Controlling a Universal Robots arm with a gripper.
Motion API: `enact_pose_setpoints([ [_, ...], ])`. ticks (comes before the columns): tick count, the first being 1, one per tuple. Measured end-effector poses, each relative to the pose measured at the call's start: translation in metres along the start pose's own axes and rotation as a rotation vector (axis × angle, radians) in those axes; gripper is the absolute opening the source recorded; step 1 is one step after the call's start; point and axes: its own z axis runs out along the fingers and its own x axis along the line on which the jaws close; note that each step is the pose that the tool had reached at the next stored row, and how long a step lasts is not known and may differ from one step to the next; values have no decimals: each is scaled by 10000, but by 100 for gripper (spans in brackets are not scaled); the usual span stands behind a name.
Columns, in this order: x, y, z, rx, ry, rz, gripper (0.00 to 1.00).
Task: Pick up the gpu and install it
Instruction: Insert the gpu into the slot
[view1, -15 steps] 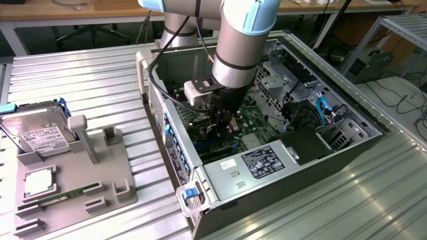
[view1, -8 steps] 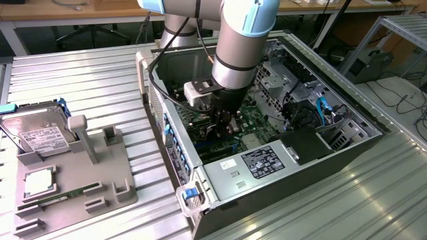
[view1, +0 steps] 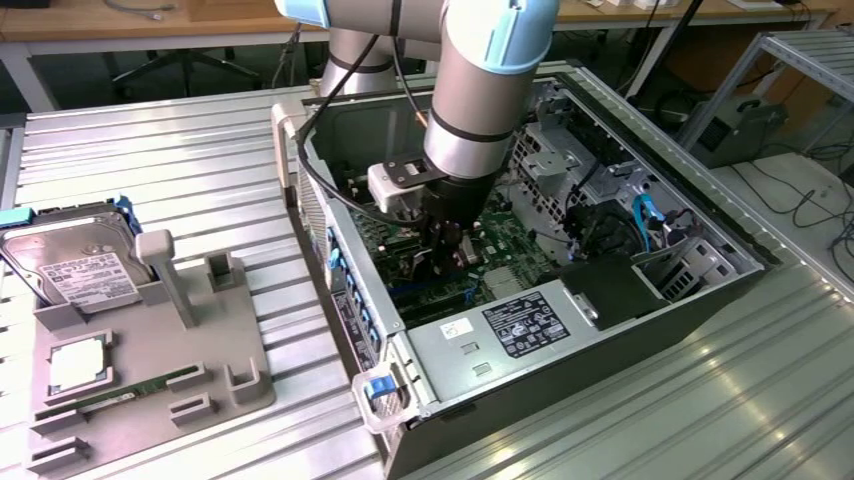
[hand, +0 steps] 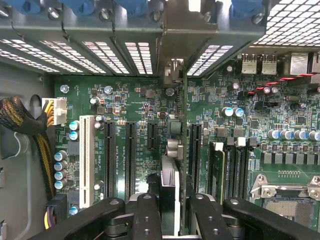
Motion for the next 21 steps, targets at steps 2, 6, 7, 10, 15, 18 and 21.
enact_pose_setpoints([
  [2,0,0,9,0,1,0,27],
  [6,1,-1,90,-10,15,0,27],
  [7,-1,-1,106,-6,0,1,27],
  [10,-1,-2,106,-5,1,0,27],
  [15,-1,-2,106,-5,1,1,27],
  [18,-1,-2,106,-5,1,0,27],
  [21,-1,-2,106,-5,1,1,27],
])
